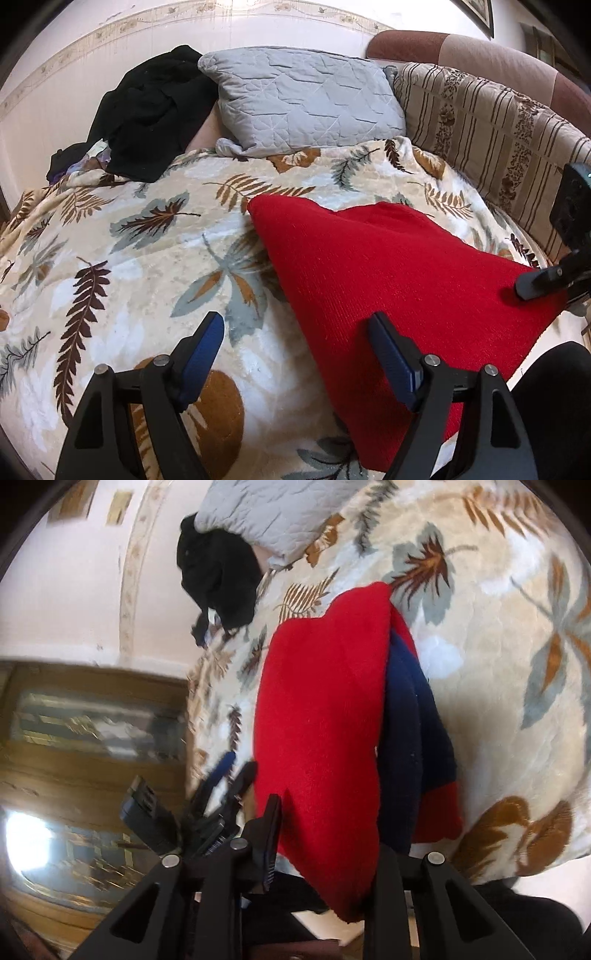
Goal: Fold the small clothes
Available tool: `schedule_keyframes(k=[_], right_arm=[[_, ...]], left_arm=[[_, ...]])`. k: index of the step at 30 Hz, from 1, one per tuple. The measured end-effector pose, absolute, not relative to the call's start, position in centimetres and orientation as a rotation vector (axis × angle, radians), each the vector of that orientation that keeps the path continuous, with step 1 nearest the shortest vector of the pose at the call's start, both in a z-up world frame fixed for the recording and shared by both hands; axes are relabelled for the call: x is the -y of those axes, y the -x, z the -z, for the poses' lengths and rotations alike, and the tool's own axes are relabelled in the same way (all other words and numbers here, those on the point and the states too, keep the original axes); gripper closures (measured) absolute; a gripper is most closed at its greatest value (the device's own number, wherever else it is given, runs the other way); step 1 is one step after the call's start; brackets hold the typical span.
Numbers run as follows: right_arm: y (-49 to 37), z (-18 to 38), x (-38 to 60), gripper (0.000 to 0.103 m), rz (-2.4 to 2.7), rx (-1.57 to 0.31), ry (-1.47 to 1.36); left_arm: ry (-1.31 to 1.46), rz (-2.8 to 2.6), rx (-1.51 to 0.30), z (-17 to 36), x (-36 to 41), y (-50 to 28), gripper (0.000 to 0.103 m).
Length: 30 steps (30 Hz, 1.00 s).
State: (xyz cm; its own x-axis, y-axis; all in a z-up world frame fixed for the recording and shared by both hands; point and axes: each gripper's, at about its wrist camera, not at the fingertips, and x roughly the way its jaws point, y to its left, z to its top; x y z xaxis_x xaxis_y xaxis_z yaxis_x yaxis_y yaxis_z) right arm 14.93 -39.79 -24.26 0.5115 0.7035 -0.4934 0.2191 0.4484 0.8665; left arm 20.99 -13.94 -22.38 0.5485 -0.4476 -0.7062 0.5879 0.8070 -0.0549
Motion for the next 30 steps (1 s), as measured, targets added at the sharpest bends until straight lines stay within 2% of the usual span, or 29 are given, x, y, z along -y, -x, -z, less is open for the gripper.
schedule_keyframes(k=[1, 2, 3, 7, 11, 16, 17, 18, 22, 25, 26, 30], right_arm=[[-14.9, 24.7, 40.0, 0.058, -0.39, -1.012, -1.144], [-14.9, 25.1, 40.2, 0.029, -0.395, -0.997, -1.173], [-14.7, 25.3, 40.4, 0.014, -0.381, -0.966, -1.203], [-13.9, 25.3, 42.3, 0.015, -0.299, -0.857, -1.246], [-13.9, 22.4, 44.6, 0.017, -0.127, -0.761, -1.093], [-19.3, 19.6, 42.9, 0.042, -0.123, -0.831, -0.845], [-21.4, 19.8, 41.6, 0.055, -0.128, -0.892, -0.779], [-22.7, 20.3, 40.7, 0.063, -0.123, -0.939, -0.735], [-28.7, 24.9, 38.4, 0.063, -0.059, -1.113, -0.621], [-29.8, 24.9, 38.9, 0.064, -0.054, -1.083, -0.666], [-29.5, 24.5, 38.9, 0.061, -0.06, -1.077, -0.684], [-25.9, 22.0, 39.4, 0.062, -0.105, -0.994, -0.671]], left_arm=[[-0.2, 0.617, -0.775, 22.4, 14.0, -21.0, 0.022], [-0.202, 0.618, -0.774, 22.5, 14.1, -21.0, 0.022], [-0.208, 0.613, -0.773, 22.5, 14.1, -21.1, 0.022], [-0.209, 0.603, -0.775, 22.7, 14.2, -21.2, 0.022], [-0.207, 0.602, -0.777, 22.7, 14.2, -21.3, 0.022], [-0.201, 0.597, -0.782, 22.9, 14.3, -21.5, 0.021], [-0.202, 0.595, -0.782, 22.9, 14.3, -21.5, 0.021], [-0.202, 0.594, -0.782, 22.9, 14.3, -21.5, 0.021], [-0.203, 0.592, -0.782, 22.9, 14.3, -21.6, 0.021], [-0.202, 0.584, -0.782, 22.9, 14.2, -21.6, 0.021], [-0.198, 0.586, -0.786, 22.9, 14.1, -21.6, 0.021], [-0.197, 0.581, -0.783, 22.6, 13.8, -21.5, 0.021]])
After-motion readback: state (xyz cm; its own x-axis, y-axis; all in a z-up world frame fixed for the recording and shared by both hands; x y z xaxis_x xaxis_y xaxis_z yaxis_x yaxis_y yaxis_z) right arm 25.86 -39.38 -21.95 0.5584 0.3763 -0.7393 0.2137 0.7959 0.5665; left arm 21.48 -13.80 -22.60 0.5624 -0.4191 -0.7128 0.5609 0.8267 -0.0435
